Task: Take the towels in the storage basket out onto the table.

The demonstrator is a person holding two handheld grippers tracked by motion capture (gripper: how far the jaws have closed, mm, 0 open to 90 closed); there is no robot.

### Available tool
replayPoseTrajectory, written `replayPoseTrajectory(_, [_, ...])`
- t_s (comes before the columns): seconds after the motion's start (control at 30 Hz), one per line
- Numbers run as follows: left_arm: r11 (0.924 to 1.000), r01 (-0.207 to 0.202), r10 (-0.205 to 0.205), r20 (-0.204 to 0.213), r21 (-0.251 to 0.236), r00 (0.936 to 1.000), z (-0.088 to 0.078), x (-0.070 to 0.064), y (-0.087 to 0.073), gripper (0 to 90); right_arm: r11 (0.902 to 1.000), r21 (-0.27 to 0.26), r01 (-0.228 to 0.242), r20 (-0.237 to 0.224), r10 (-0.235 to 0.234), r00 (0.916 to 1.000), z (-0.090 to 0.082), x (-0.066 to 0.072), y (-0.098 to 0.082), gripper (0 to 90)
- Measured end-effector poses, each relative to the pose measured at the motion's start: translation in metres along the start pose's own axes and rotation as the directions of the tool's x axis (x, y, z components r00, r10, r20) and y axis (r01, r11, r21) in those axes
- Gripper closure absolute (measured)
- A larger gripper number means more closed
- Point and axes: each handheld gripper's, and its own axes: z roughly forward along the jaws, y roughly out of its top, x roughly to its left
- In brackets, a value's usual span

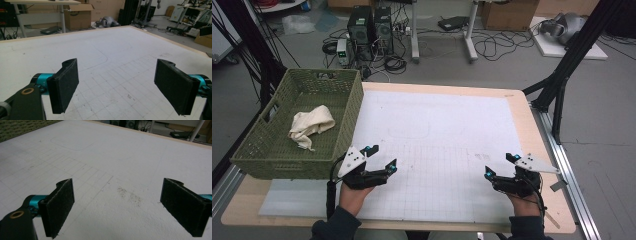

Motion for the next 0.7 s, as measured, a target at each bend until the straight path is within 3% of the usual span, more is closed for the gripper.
replayPoseTrajectory(0.5, [0.9999, -0.001, 0.001, 0.011, 0.014, 0.9999, -0.0003, 0.0005, 0.0004, 20.9, 0.9999, 0.000, -0.016, -0.017, 0.016, 0.9997, 0.0029, -0.0059, -0.0049, 11.3])
replayPoseTrajectory(0.7, [0.9999, -0.011, 0.011, 0.025, 0.007, 0.9996, -0.0025, -0.0032, 0.0031, 21.0, 0.9996, -0.003, -0.028, -0.018, 0.028, 0.9995, -0.0011, -0.0022, -0.0036, 11.3])
